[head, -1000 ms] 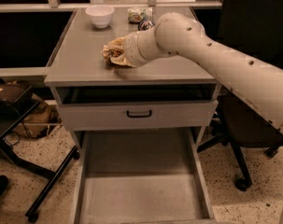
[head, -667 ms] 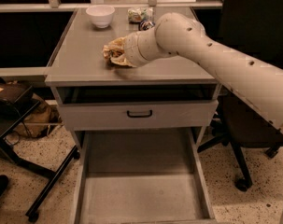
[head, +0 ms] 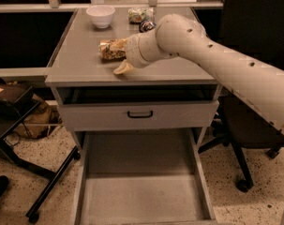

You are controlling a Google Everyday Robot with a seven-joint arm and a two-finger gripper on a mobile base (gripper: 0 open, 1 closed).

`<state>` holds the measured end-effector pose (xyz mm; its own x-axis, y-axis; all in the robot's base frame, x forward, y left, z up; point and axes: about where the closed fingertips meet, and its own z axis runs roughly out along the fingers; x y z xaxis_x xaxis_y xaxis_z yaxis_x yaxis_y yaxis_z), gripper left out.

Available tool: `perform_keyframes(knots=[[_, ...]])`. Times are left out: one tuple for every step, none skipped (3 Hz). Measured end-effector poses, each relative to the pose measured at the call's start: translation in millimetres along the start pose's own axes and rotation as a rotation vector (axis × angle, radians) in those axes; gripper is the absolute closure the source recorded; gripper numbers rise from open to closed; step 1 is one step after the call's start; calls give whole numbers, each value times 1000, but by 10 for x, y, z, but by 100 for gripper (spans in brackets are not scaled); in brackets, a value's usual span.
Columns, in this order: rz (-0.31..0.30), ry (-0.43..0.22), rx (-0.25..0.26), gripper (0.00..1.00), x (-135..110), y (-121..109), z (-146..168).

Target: Pick orange can from middle drawer and place on counter

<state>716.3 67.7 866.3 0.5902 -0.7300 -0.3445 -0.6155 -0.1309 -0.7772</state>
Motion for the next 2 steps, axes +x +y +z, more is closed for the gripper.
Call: perform_keyframes(knots=[[0,0,0,0,0,0,1],[0,0,0,0,-1,0,1]])
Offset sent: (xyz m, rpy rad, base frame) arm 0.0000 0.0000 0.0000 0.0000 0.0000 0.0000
